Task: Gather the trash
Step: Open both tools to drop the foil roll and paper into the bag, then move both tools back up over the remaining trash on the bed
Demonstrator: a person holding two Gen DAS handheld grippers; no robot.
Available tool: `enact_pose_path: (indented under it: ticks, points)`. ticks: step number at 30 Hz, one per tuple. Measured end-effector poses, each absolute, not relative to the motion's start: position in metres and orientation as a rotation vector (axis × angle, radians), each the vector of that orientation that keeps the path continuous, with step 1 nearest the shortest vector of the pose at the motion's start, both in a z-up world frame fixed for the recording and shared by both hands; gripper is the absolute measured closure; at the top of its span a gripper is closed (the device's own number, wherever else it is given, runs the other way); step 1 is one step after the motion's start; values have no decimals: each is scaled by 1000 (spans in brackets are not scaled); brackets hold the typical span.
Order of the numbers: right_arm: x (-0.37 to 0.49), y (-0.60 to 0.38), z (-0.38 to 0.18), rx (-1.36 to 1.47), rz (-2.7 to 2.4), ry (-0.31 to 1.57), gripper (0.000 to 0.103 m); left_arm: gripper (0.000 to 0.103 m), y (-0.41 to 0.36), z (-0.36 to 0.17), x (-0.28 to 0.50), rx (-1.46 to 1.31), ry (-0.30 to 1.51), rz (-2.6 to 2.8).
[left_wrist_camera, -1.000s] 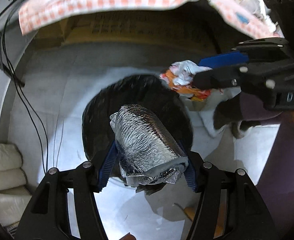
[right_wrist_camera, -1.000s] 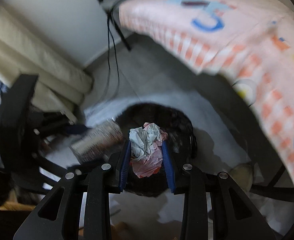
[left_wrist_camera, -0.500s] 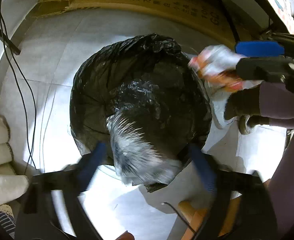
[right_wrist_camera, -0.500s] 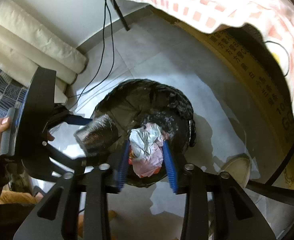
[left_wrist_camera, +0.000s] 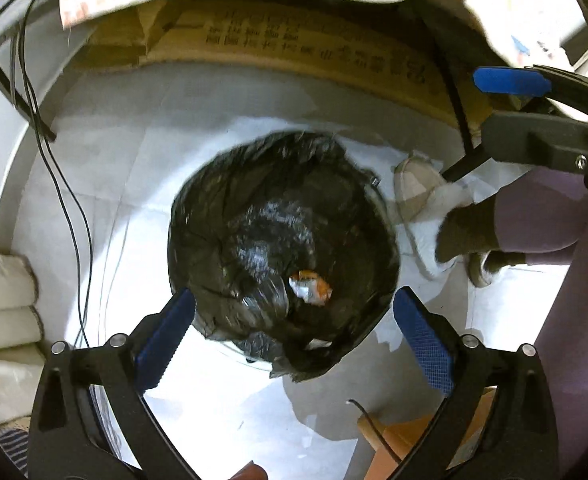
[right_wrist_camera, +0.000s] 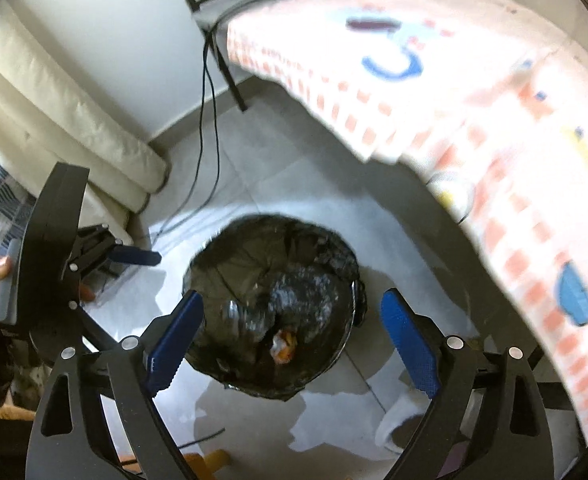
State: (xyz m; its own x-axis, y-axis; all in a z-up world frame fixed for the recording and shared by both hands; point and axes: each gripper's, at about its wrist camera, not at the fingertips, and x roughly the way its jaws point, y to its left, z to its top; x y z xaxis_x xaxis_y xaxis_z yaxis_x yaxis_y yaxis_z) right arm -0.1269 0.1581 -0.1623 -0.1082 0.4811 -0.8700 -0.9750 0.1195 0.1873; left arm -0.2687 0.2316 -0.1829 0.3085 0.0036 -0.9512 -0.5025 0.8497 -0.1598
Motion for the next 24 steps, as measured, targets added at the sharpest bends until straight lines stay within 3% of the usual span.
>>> enact_pose_path:
  ticks: [24]
  points:
    - [-6, 64, -11, -416, 1163, 758, 16, 6, 203, -56, -177, -290, 937, 273]
